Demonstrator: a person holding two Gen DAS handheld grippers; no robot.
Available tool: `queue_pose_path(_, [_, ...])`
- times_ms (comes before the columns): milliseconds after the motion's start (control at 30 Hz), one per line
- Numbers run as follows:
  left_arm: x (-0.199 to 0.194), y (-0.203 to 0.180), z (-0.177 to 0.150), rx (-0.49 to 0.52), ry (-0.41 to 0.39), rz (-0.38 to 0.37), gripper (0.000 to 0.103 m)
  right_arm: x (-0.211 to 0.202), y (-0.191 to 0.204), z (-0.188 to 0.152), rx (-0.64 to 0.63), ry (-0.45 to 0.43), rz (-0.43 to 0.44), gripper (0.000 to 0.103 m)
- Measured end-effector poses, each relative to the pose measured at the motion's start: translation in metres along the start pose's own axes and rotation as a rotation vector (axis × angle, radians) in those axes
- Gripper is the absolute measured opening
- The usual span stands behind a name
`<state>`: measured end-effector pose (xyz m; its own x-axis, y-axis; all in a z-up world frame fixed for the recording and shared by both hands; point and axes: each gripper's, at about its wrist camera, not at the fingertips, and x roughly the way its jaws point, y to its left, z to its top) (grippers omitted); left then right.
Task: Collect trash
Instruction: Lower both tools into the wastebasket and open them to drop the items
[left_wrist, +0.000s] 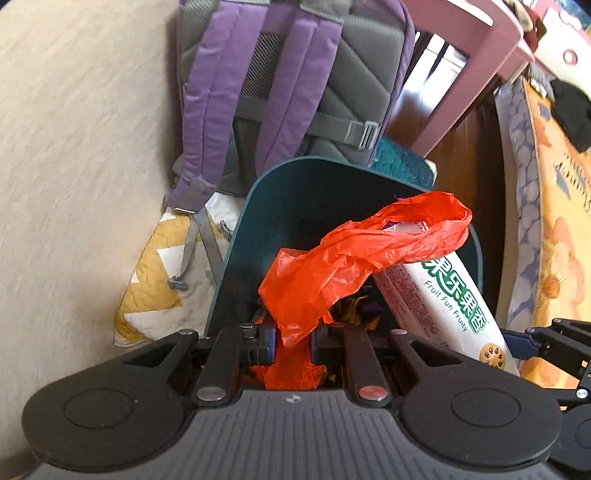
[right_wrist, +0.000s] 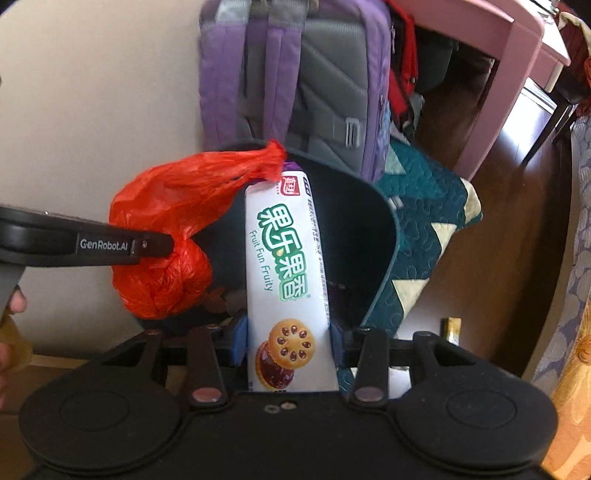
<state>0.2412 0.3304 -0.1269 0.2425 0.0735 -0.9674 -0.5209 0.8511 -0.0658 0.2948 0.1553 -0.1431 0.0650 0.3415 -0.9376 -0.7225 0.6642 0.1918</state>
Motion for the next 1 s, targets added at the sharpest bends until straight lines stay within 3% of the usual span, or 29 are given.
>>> queue_pose_path(233, [0.039,-0.016,0.004,0.087,0.076,0.054,0.015,0.028,0.006,0.011,0.001,0.062,-0.035,0.042])
queue_pose_path(567, [0.073,-0.028,0.002,0.163,0.189,0.050,0.016,0.046,0.012,0.018,0.026,0.165,-0.058,0.046])
queue_pose_path(667, [0.074,-0.027,0.001,0.157,0.203,0.040,0.016,0.043,0.010,0.015,0.050,0.173,-0.055,0.052])
queue_pose_path(733, [0.073,-0.025,0.001,0.149,0.208,0.033,0.024,0.039,0.010,0.013,0.049,0.169,-0.055,0.062])
queue_pose_path(900, [0.063,-0.022,0.003,0.137,0.175,-0.010,0.057,0.027,0.009,0.008,0.066,0.136,-0.045,0.062])
queue_pose_path(1000, [0.053,-0.020,0.002,0.142,0.151,-0.023,0.058,0.018,0.009,0.005,0.066,0.107,-0.043,0.063])
